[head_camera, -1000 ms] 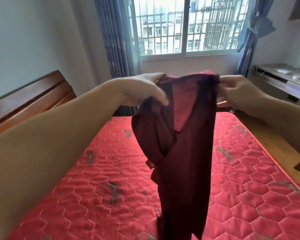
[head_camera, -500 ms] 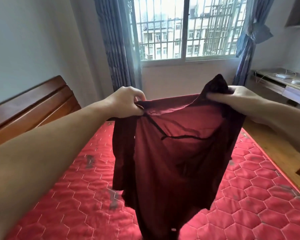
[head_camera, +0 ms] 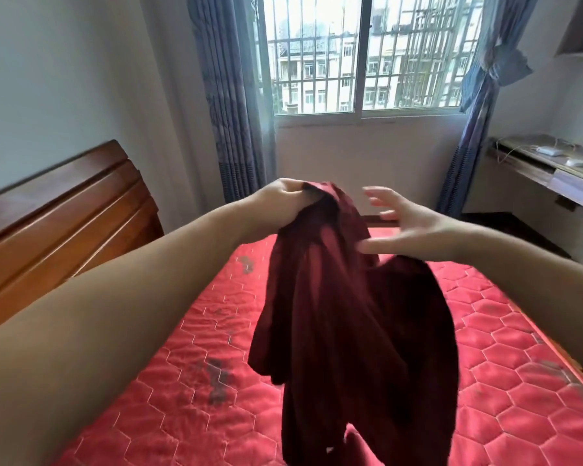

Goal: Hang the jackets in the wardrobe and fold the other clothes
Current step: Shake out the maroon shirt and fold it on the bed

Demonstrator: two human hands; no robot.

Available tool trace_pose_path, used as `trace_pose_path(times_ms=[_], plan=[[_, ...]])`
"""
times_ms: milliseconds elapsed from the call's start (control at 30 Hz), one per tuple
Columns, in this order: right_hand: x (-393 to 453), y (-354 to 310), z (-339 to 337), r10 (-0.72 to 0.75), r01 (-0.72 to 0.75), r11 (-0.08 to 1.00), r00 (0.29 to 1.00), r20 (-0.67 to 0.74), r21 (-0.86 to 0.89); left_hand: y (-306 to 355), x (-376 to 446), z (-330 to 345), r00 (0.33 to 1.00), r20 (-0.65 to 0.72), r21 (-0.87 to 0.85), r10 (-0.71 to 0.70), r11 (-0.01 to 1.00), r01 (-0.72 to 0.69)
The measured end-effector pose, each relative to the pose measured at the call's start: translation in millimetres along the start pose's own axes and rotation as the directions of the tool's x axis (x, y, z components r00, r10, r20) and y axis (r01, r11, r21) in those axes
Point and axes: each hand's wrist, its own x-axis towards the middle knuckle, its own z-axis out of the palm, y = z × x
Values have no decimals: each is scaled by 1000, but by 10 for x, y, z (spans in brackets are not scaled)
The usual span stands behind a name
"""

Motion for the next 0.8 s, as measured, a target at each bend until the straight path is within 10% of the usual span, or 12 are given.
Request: trace_pose_path(times_ms=[167,300,467,567,800], plan=[[112,-311,219,-285,282,958,946,-153,-45,-7,-6,236,998,54,354,14,935,-33],[97,-273,124,-136,151,965,987,-84,214,-185,-82,220,1000,25,172,3,985,-7],[152,-258,-147,142,-5,713,980,-137,701,-521,-223,159,956,253,129,-149,985,119],[160,-202,-304,263,-36,643,949,-176,765,-695,-303,53,902,324,251,-285,945,209],[142,-11,-456,443,-127,595,876,-192,793,-450,-299,-10,859,461,-54,-221,960,276]])
